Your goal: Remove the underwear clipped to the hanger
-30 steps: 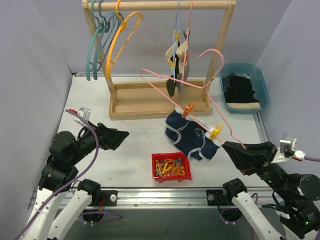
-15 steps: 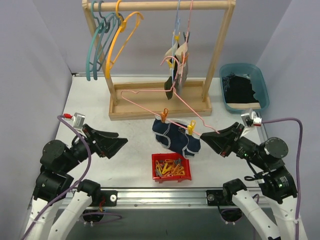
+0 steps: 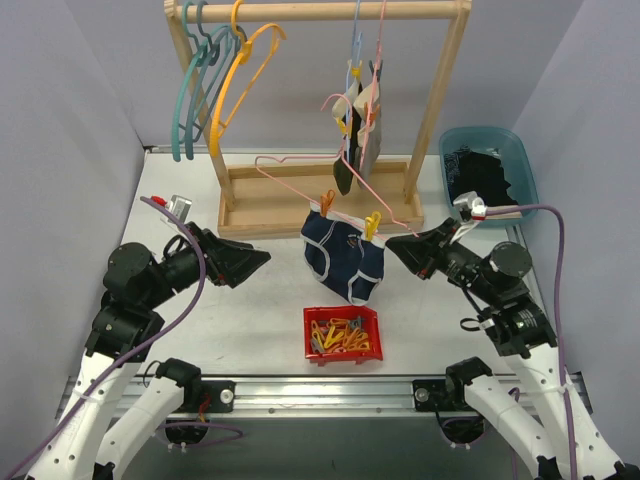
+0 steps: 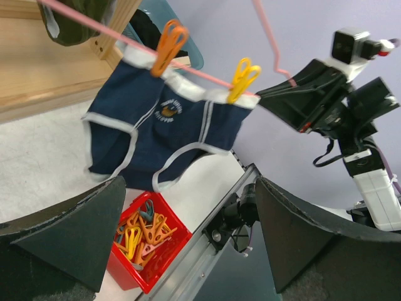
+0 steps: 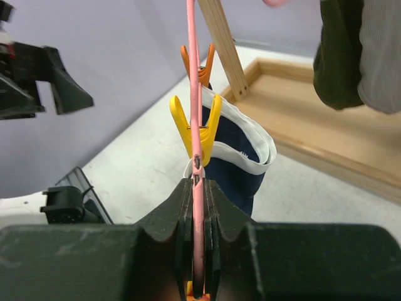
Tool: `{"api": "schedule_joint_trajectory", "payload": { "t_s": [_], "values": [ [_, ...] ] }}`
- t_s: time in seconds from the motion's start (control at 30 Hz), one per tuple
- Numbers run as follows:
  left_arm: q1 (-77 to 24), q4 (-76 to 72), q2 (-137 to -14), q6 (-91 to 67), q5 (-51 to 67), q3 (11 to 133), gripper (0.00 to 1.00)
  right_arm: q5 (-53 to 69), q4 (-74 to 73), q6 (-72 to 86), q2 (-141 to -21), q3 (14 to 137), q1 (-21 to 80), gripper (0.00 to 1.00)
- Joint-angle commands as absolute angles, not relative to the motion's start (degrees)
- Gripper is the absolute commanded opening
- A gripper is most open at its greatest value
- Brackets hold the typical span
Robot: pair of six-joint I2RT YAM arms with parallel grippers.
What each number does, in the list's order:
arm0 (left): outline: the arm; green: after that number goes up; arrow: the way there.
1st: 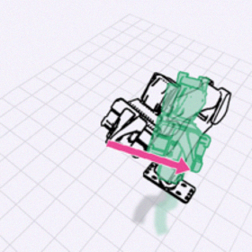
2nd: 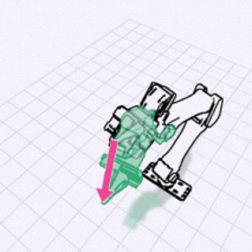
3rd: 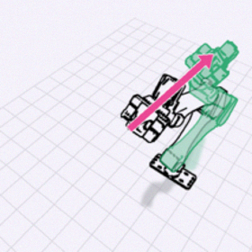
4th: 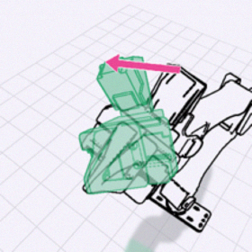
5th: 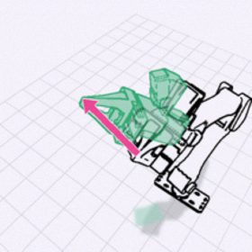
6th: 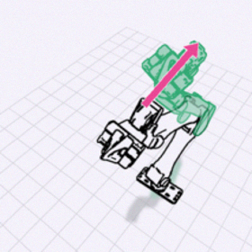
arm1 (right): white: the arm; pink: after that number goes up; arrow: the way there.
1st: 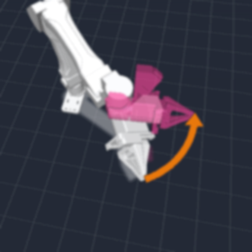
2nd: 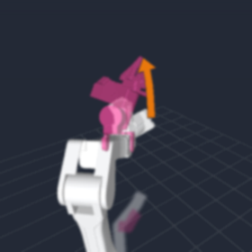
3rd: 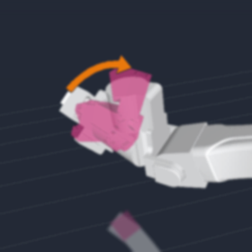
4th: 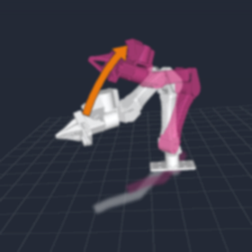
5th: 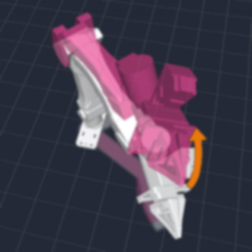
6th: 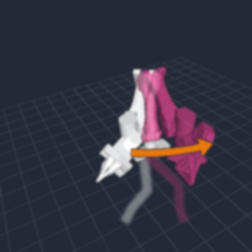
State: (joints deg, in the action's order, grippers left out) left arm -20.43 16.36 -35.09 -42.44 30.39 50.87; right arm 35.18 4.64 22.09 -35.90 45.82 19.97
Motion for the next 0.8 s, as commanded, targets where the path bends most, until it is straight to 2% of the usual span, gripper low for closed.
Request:
{"api": "schedule_joint_trajectory", "payload": {
  "t_s": [0.0,0.37,0.53,0.77],
  "values": [
    [-20.6,9.6,-36.6,-43.8,31.8,50.3,0.94,32.8,12.4,20.2,-37.8,42.9,21.8,0.0],
    [-25.3,10.4,-44.8,-42.0,27.8,53.4,0.94,27.9,15.3,16.2,-39.4,40.2,25.2,0.0],
    [-27.4,10.5,-48.2,-42.7,25.3,53.2,0.94,29.4,17.2,18.1,-40.9,37.7,26.8,0.0],
    [-28.7,10.3,-50.1,-44.6,22.1,51.9,0.94,25.4,18.1,21.3,-38.9,31.7,33.0,0.0]
  ]
}}
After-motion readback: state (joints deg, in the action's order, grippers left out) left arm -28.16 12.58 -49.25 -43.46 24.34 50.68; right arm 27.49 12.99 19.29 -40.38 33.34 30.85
